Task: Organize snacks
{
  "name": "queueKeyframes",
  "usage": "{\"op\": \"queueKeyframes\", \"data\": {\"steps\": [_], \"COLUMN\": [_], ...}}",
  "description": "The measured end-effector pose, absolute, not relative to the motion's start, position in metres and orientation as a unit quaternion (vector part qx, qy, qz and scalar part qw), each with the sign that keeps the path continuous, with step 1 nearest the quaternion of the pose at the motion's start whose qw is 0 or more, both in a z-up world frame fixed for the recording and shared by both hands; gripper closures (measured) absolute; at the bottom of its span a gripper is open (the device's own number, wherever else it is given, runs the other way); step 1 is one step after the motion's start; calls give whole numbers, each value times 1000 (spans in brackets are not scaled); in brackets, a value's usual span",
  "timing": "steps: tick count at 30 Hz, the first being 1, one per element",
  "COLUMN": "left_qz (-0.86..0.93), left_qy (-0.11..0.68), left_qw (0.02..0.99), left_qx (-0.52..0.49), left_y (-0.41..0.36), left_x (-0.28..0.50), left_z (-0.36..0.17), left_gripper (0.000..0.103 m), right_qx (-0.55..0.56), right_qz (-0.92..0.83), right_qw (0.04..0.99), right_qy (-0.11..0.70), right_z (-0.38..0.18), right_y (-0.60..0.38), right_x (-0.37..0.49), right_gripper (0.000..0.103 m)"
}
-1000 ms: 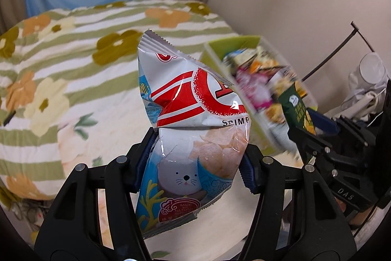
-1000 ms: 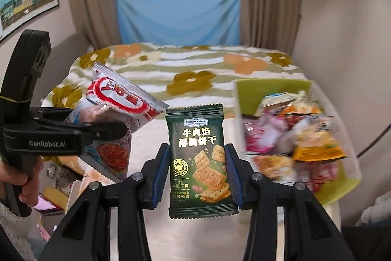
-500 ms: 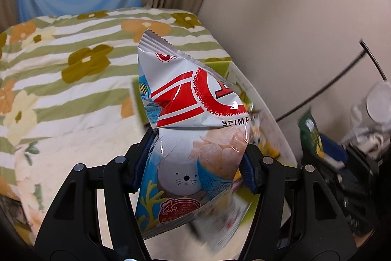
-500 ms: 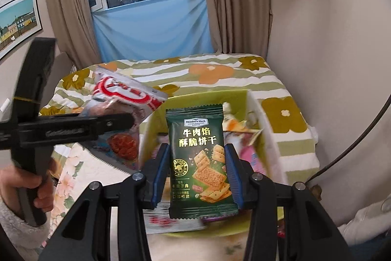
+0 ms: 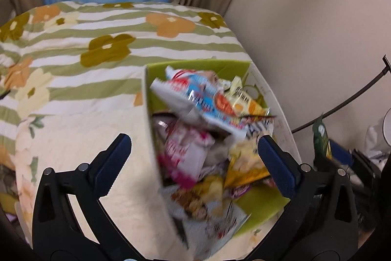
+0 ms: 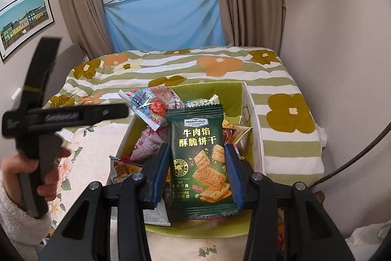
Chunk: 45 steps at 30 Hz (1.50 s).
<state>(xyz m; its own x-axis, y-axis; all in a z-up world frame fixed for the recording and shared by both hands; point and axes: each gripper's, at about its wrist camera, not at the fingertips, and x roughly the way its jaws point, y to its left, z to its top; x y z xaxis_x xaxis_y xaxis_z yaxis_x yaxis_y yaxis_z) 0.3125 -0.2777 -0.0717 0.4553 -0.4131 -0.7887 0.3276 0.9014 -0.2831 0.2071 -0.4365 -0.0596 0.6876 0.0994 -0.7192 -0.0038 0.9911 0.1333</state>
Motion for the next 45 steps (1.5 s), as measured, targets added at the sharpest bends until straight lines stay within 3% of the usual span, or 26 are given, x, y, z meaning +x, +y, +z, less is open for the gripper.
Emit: {"op": "queueKeyframes", "data": {"steps": [11, 13, 14, 15, 17, 30, 45], "left_qz": [-169, -162, -158, -154, -149, -152, -90], "left_qy": [461, 461, 460, 460, 462, 448, 334], "left_qw": [868, 869, 870, 871, 871, 879, 938], "left_qx": [-71, -74, -75, -76, -76, -64, -29], "left_y": [-235, -231, -229, -227, -222, -202, -128], "left_x": [260, 253, 249, 245, 241, 212, 106], "left_z": [-77, -77, -78, -79, -82, -66, 8], "left_gripper": [0, 0, 0, 0, 0, 0, 0], "right_qx": [21, 20, 14, 7, -6, -6, 17], "right_qz": [96, 104, 103, 101, 100, 66, 19], "right_qw": [917, 920, 920, 920, 922, 933, 936], "right_qy": [386, 378, 377, 378, 374, 354, 351], "right_z": [-66, -71, -74, -77, -80, -59, 1], "right_y": [-412, -409, -407, -405, -402, -397, -339], "right_x": [201, 202, 203, 204, 201, 166, 105], "right_gripper": [62, 56, 46, 25, 7, 7, 3]}}
